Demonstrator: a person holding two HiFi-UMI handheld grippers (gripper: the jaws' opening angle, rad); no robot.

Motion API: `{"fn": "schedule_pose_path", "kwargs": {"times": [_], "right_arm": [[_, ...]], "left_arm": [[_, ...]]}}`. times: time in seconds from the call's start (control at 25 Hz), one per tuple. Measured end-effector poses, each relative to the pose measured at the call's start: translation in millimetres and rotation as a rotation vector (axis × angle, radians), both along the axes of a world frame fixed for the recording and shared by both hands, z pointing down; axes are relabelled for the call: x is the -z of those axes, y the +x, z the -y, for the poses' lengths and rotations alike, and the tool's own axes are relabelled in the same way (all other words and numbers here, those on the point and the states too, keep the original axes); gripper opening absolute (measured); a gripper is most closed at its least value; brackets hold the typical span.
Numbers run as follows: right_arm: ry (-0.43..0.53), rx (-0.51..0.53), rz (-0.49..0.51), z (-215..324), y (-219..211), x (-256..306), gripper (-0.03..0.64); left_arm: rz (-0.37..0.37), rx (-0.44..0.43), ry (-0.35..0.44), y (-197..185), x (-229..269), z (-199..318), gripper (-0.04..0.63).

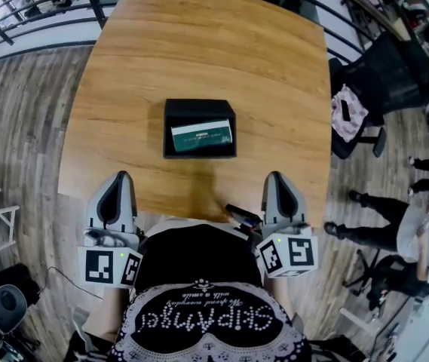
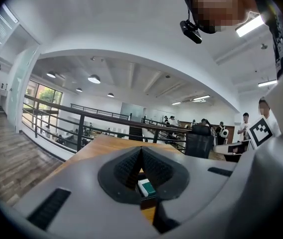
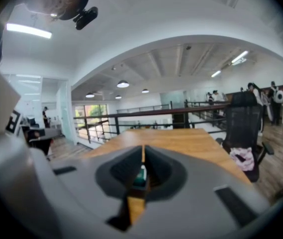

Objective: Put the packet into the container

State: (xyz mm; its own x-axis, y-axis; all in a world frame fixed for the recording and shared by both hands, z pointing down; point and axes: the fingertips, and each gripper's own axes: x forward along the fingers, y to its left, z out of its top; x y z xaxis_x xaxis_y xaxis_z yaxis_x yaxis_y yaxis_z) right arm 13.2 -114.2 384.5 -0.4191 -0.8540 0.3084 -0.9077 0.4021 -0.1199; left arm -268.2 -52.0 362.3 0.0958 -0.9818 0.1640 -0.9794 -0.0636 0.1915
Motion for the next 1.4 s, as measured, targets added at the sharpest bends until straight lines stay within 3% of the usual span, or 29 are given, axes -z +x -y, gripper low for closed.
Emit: {"fn": "schedule_pose_path", "kwargs": {"times": [0.72, 1.16, 1.28, 1.4], "right_arm": [[0.005, 0.054, -0.026, -3.2, -24.9, 0.9, 0.037], [0.019, 0.017, -0.038, -1.6, -18.9, -4.8, 0.037], [-0.011, 0.049, -0.025, -9.0, -28.7, -4.4, 0.037], [-0.045, 0.148, 0.023, -22.9, -41.4, 15.1, 0.037]], "left_arm": [[0.023, -0.038, 0.035, 0.1, 8.1, 13.3, 0.028], [0.009, -0.106, 0.049, 12.3, -0.6, 31.1, 0.028], [0.012, -0.091, 0.004, 9.6, 2.3, 19.2, 0.028], [0.047, -0.020, -0.059, 11.1, 33.4, -12.0, 0.028]]}}
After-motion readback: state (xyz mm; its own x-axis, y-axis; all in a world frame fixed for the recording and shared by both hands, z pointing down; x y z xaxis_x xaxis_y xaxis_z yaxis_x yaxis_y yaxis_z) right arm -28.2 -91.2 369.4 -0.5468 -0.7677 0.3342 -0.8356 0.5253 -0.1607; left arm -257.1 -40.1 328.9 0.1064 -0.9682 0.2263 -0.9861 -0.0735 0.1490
